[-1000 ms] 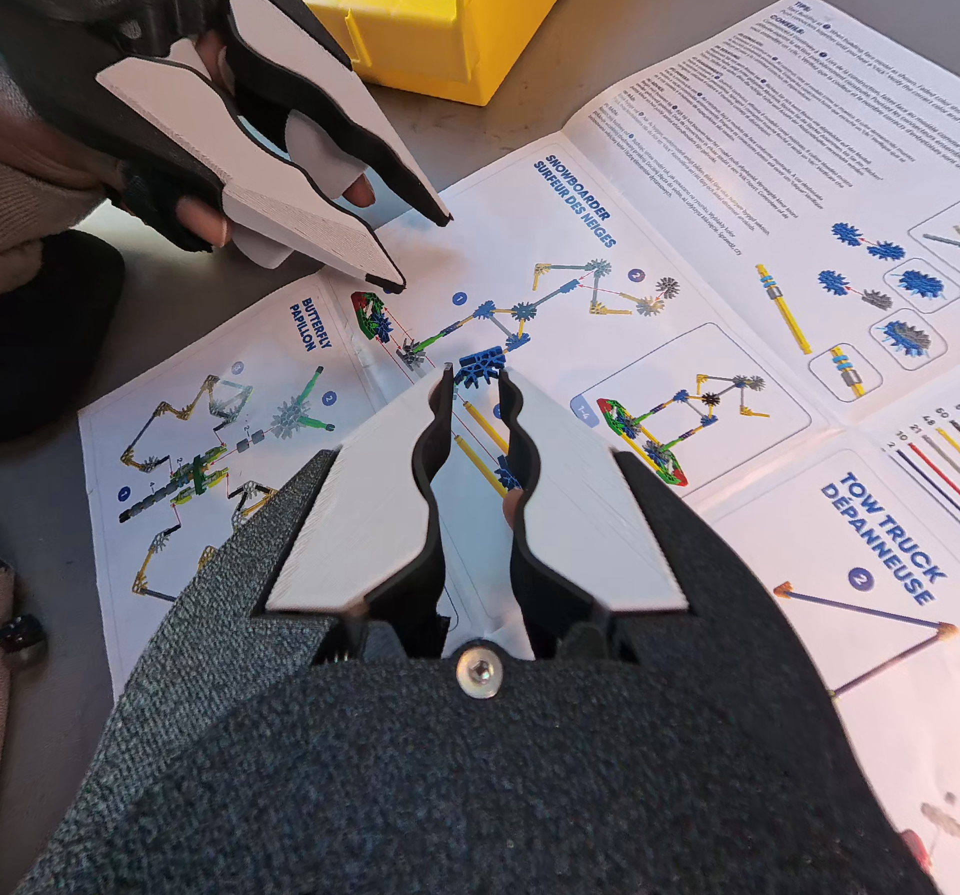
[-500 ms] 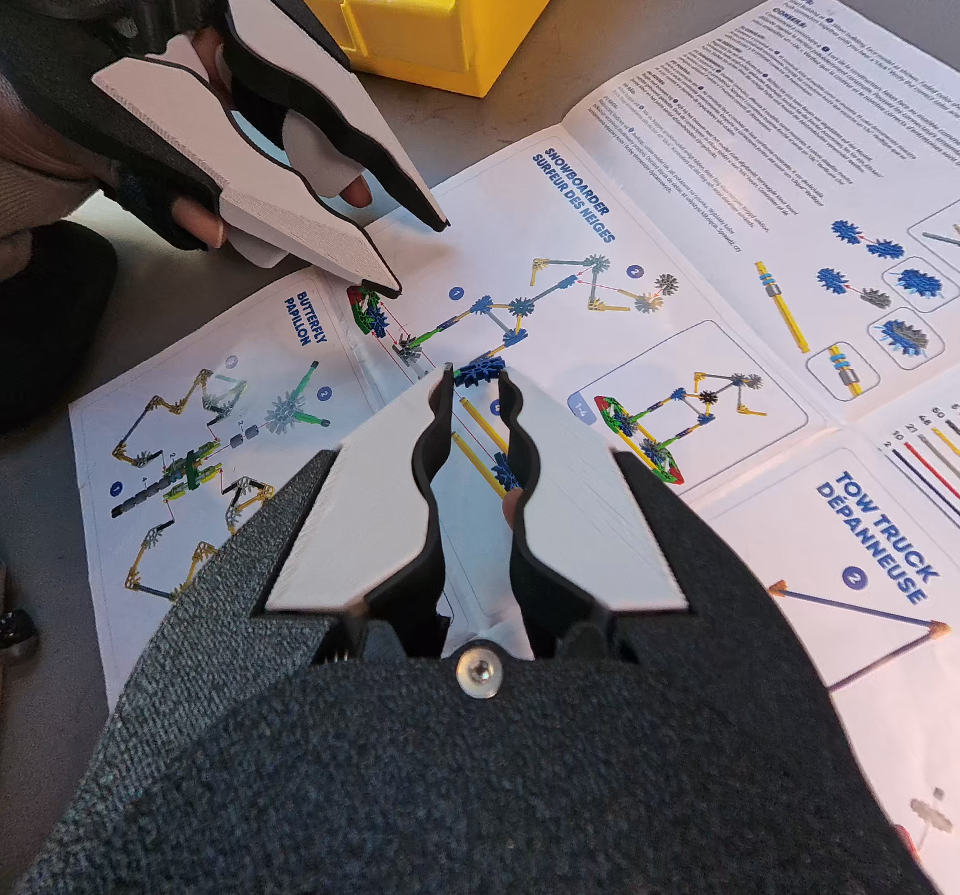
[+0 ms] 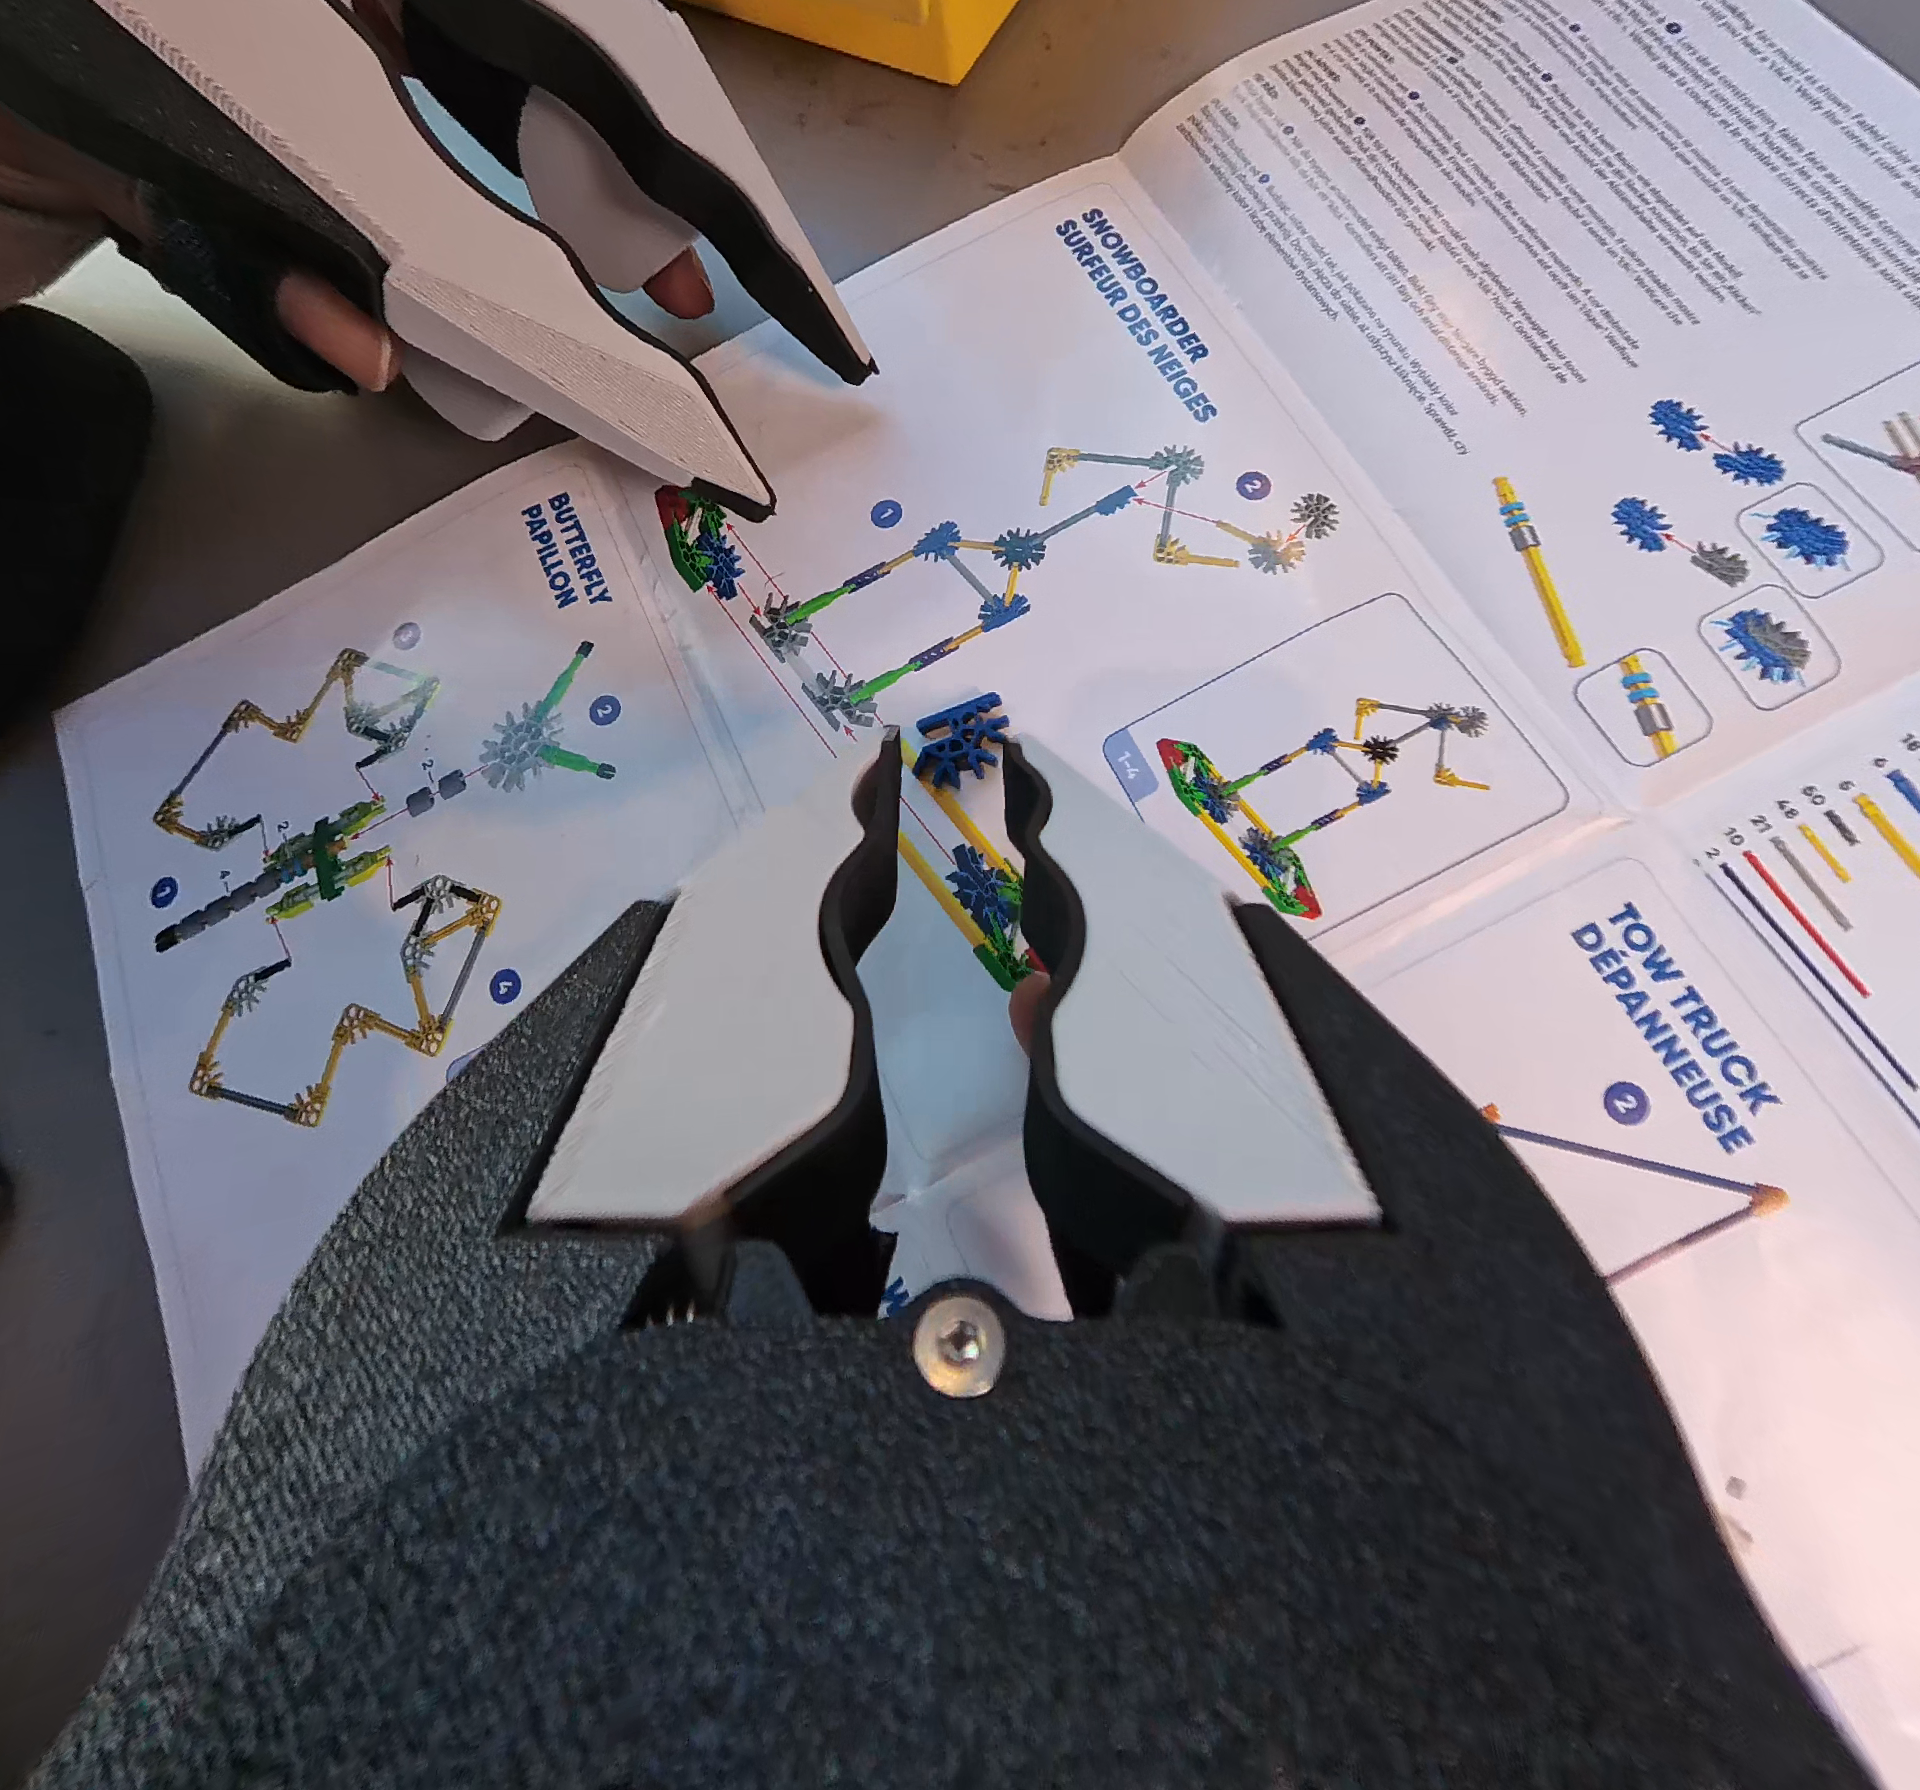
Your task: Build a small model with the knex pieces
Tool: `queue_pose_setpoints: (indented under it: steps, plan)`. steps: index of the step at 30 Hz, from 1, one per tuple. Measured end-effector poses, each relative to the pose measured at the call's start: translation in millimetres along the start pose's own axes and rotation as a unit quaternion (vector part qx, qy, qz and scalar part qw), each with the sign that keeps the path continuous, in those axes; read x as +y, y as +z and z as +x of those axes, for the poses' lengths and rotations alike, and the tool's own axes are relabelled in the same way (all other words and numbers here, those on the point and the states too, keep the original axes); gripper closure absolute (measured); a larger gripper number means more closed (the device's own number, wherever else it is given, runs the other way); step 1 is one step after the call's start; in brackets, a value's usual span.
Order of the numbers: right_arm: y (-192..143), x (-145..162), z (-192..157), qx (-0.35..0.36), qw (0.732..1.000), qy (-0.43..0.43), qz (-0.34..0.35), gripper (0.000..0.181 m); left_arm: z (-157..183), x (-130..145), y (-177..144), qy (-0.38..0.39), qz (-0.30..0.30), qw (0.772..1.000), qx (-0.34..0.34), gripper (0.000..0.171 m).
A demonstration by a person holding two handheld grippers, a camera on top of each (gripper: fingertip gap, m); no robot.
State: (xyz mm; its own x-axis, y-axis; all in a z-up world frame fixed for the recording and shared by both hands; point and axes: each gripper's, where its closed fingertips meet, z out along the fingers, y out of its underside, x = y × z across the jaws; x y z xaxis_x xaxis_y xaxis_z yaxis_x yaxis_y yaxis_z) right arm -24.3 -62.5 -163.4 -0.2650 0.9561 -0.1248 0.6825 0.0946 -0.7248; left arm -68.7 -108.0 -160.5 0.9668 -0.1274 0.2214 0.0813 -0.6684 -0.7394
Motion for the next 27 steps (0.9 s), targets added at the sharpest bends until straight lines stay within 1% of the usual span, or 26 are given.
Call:
queue_pose_setpoints:
  steps: [7, 13, 27]
  plan:
    - [0, 3, -1, 0.005, 1.0, -0.019, -0.016, 0.163, 1, 0, 1, 0.003, -0.001, 1.0, 0.001, 0.134]
    - [2, 4, 1, 0.015, 0.999, -0.031, -0.028, 0.167, 2, -1, 0, 0.006, 0.001, 1.0, -0.001, 0.134]
    - [10, -5, 1, 0.01, 0.999, -0.041, -0.023, 0.17, 2, -2, -2, 0.013, 0.002, 1.0, -0.005, 0.134]
